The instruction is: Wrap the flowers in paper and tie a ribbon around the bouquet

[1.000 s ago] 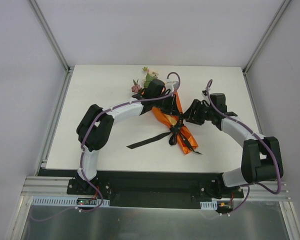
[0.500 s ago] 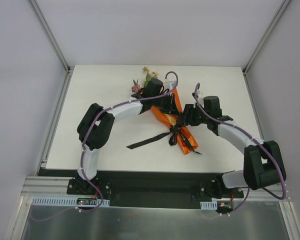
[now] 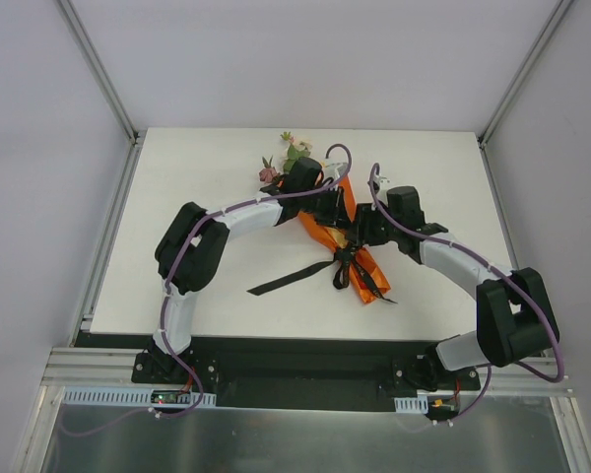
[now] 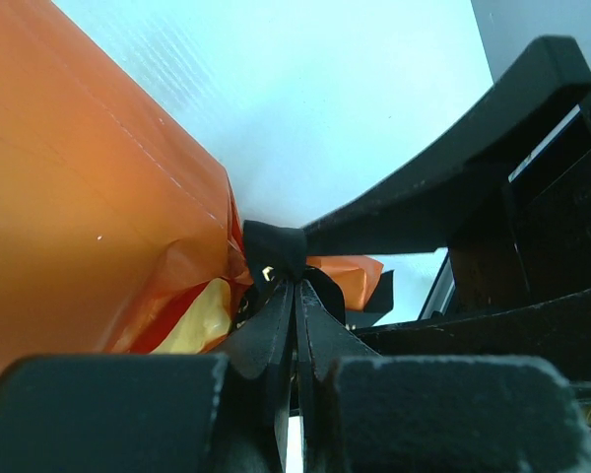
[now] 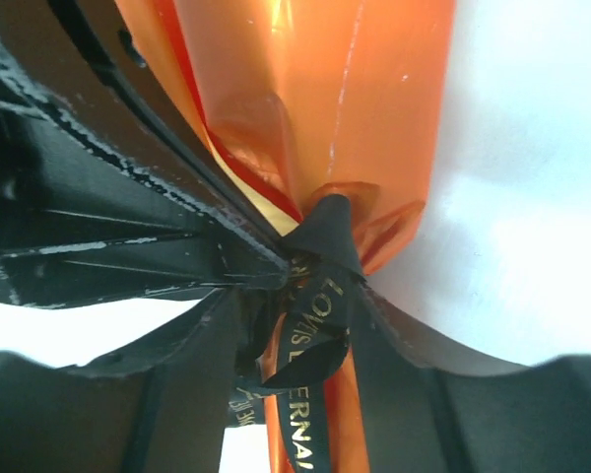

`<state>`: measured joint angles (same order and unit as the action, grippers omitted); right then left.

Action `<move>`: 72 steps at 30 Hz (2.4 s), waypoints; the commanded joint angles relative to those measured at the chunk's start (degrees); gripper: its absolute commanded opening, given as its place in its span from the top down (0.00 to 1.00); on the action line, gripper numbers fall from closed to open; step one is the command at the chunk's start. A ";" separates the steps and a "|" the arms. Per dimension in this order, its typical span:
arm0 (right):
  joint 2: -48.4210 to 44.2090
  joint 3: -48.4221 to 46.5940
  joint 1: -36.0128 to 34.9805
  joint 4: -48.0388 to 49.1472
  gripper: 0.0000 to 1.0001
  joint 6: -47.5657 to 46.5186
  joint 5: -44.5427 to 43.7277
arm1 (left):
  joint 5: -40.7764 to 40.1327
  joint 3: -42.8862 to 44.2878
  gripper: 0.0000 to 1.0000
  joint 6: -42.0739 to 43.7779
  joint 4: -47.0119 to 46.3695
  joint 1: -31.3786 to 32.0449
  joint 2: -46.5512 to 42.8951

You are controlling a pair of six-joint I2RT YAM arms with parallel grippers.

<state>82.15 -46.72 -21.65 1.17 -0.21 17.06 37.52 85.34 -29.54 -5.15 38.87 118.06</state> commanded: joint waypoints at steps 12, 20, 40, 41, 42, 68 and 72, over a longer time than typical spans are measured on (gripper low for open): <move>-2.27 -2.49 -0.06 -0.73 0.23 -7.35 -1.85 | 3.35 2.73 1.00 -0.34 0.40 -0.11 -0.29; 2.13 -3.55 -0.94 0.94 0.30 -9.28 -0.71 | 4.14 2.64 1.00 -0.43 0.40 -0.02 -0.20; 2.22 -2.67 -1.64 0.77 0.99 -1.38 -5.11 | -0.07 -8.75 0.52 4.05 1.98 -2.57 -12.84; 2.40 -2.94 -1.47 0.59 0.99 -0.68 -4.67 | -1.29 -10.53 0.52 4.75 1.98 -3.01 -14.68; 2.40 -2.85 -1.38 0.50 0.99 -0.32 -4.32 | -2.09 -12.37 0.50 6.41 1.90 -3.10 -18.36; 2.49 -3.90 0.38 -0.64 0.99 3.20 0.43 | -21.44 -16.79 0.53 11.70 -2.14 12.46 -11.01; 2.67 -4.08 0.29 -0.29 0.99 3.90 0.87 | -17.40 -16.00 0.56 10.30 -3.64 12.63 -9.52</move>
<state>84.82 -48.34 -21.58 -0.25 2.59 16.25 16.45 66.78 -19.05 -5.65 51.03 107.63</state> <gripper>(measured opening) 0.015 0.444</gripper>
